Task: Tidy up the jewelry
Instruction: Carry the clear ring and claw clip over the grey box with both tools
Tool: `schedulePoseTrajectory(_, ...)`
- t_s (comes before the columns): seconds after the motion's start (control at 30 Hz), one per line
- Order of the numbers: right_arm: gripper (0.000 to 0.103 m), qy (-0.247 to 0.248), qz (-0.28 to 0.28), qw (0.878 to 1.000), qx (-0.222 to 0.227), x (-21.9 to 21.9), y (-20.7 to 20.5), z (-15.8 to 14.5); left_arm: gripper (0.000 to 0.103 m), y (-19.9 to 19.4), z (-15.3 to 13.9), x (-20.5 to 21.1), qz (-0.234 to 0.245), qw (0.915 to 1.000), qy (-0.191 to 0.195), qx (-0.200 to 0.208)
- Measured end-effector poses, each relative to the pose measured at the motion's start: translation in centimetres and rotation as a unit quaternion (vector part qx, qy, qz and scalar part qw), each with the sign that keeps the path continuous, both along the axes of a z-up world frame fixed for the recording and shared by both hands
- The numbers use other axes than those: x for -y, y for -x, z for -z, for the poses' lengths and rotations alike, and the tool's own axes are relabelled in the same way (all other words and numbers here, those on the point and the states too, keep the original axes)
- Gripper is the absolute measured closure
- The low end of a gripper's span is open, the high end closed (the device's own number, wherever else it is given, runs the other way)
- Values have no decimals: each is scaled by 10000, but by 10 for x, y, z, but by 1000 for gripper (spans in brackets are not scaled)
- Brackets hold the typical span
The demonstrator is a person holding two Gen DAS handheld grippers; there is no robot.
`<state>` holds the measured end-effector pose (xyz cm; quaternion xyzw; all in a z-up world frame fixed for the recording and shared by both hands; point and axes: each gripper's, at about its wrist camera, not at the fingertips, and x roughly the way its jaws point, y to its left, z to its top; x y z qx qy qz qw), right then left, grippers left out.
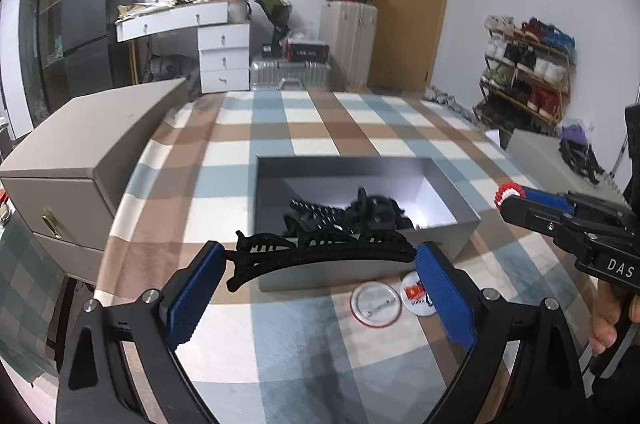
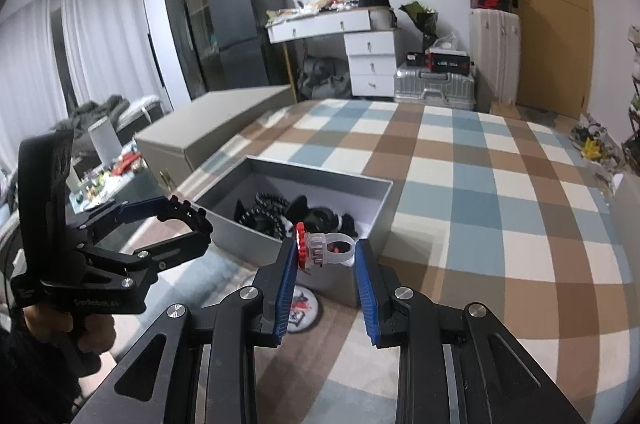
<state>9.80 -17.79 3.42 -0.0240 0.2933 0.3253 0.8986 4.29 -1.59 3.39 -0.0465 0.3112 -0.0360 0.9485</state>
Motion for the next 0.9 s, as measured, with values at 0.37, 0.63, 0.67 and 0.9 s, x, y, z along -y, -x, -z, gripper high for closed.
schedulePoseTrajectory(0.37, 75, -338, 152, 9993, 54, 7, -2, -3, 10, 3, -6, -9, -128, 9993, 45, 354)
schedulePoseTrajectory(0.63, 75, -382, 170, 9991, 102, 4, -4, -3, 10, -4, -5, -10, -114, 9992, 80, 386)
schedulePoseTrajectory(0.67, 75, -389, 161, 9991, 96, 3, -5, -3, 10, -3, -6, -10, -112, 9992, 85, 376)
schedulePoseTrajectory(0.9, 75, -412, 85, 9991, 91, -7, -12, -3, 10, -12, -4, -6, -60, 9996, 22, 269)
